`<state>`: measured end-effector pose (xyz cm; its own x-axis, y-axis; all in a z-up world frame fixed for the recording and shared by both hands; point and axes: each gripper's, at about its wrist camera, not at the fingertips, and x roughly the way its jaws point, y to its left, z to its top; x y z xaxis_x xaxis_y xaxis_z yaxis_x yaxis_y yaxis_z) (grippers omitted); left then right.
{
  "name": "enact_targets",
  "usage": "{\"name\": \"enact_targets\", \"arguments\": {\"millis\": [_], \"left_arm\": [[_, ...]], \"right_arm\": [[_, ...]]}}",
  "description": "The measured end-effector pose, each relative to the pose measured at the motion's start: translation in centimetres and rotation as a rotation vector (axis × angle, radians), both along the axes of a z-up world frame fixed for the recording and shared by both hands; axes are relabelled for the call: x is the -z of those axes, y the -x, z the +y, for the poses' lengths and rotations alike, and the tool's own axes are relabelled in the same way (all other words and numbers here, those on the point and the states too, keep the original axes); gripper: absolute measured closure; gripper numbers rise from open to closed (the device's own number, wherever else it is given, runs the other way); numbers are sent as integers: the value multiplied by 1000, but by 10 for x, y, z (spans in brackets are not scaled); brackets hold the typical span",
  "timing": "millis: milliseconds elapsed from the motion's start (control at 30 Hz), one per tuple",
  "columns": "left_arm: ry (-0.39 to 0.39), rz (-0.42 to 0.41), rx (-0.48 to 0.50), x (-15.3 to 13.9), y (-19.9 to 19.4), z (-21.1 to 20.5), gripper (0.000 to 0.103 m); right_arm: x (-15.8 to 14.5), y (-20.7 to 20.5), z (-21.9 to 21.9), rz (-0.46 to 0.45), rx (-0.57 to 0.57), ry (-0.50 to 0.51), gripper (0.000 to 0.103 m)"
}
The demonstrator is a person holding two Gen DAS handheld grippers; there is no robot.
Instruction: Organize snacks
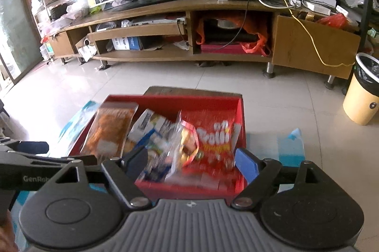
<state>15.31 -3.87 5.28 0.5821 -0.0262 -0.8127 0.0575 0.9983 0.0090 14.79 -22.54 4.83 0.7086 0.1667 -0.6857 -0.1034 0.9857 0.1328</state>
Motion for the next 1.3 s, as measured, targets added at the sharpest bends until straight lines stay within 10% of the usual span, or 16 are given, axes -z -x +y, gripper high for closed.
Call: {"name": "enact_targets", "arguments": {"millis": [1300], "left_arm": [[19,38,30,13,128,15,0]], "right_arm": [[23,145,8,78,45,-18,23]]}}
